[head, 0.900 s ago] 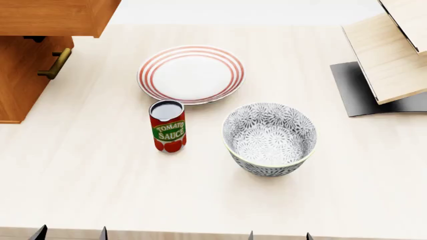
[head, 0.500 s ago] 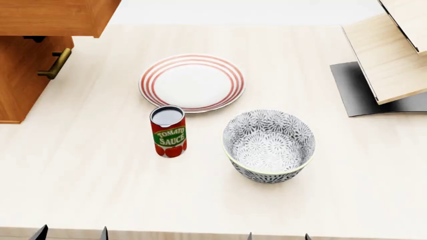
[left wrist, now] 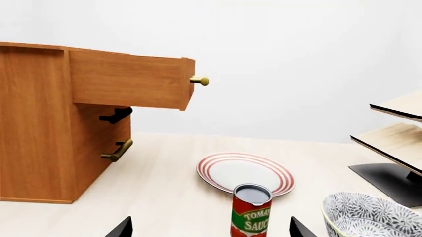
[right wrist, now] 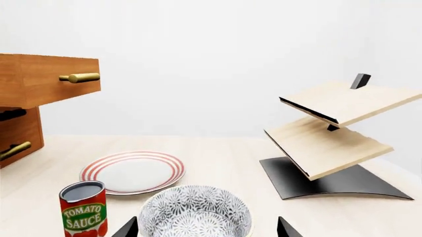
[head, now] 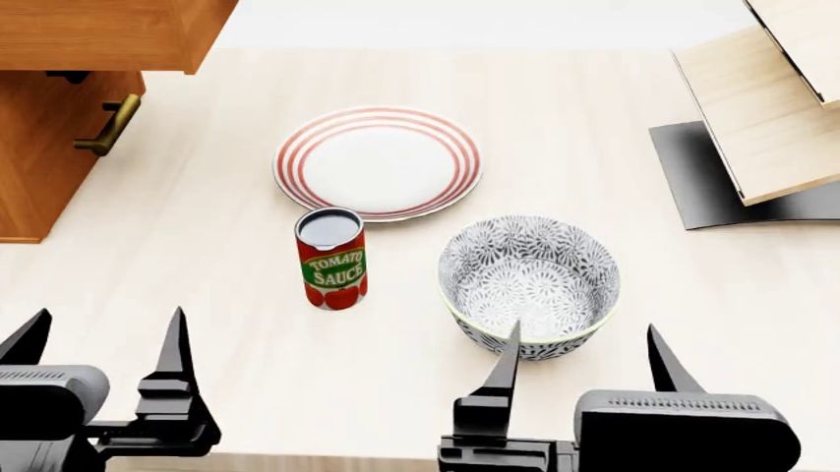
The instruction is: Close the top drawer of the cabinet.
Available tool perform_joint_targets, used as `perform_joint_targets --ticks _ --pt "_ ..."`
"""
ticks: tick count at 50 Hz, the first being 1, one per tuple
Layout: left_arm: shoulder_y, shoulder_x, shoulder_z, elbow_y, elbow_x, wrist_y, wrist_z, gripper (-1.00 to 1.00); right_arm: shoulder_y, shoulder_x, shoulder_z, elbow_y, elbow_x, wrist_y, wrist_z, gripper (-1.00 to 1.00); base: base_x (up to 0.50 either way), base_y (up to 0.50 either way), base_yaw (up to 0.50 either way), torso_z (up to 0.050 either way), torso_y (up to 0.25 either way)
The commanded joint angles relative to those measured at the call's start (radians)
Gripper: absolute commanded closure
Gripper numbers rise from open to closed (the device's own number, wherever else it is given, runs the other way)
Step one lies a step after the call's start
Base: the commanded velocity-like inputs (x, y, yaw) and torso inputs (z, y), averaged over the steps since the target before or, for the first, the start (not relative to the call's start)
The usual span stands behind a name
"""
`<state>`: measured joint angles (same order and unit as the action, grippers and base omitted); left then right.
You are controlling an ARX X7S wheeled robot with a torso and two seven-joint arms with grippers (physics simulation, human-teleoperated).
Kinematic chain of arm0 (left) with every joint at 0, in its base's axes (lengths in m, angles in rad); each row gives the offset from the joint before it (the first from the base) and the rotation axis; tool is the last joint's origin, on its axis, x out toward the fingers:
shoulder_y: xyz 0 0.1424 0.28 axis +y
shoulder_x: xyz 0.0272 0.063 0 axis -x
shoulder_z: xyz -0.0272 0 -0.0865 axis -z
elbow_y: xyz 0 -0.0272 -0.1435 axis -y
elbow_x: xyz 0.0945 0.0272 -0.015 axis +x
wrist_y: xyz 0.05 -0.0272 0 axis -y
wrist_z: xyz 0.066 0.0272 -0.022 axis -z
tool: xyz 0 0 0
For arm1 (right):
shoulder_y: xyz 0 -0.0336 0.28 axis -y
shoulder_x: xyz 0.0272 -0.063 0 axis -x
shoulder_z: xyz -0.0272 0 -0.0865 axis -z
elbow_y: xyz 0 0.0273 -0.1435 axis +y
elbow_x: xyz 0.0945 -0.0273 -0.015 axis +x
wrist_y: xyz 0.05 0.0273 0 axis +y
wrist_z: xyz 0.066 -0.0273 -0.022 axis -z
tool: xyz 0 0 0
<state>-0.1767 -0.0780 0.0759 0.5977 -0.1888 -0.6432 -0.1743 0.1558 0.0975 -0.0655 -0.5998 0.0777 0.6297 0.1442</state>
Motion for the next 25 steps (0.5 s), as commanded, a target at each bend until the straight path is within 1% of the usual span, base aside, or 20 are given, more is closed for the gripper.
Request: perform_joint_targets --ticks 1,7,9,11,12,13,15,25 --pt "-0.061 -0.006 0.007 0.191 -0.047 -0.182 -0.05 -1.0 0.052 0.027 -0.018 -0.166 0.007 0.177 0.03 -1.0 0.0 0.0 0.0 0.0 0.0" --pt "-0.053 -0.018 0.022 0.175 -0.043 -0.158 -0.059 -1.0 0.045 0.034 -0.029 -0.141 0.001 0.158 0.039 -1.0 0.0 0.0 0.0 0.0 0.0" --pt "-0.052 -0.02 0.017 0.172 -0.048 -0.157 -0.061 -1.0 0.055 0.042 -0.046 -0.135 -0.011 0.19 0.048 -1.0 0.0 0.0 0.0 0.0 0.0" --pt "-0.048 -0.023 0.016 0.172 -0.051 -0.155 -0.063 -1.0 0.051 0.039 -0.048 -0.141 -0.006 0.178 0.048 -1.0 0.0 0.0 0.0 0.0 0.0" --pt "-0.047 -0.024 0.013 0.172 -0.055 -0.155 -0.063 -1.0 0.059 0.035 -0.039 -0.147 0.017 0.22 0.036 -1.0 0.0 0.0 0.0 0.0 0.0" --pt "-0.047 -0.025 0.014 0.17 -0.056 -0.153 -0.064 -1.0 0.061 0.034 -0.037 -0.147 0.024 0.223 0.031 -1.0 0.0 0.0 0.0 0.0 0.0" --pt "-0.044 -0.027 0.018 0.162 -0.055 -0.144 -0.065 -1.0 0.063 0.04 -0.047 -0.146 0.012 0.239 0.043 -1.0 0.42 0.0 0.0 0.0 0.0" --pt "-0.039 -0.036 0.021 0.133 -0.061 -0.115 -0.071 -1.0 0.054 0.048 -0.069 -0.113 0.006 0.19 0.053 -1.0 0.5 0.0 0.0 0.0 0.0"
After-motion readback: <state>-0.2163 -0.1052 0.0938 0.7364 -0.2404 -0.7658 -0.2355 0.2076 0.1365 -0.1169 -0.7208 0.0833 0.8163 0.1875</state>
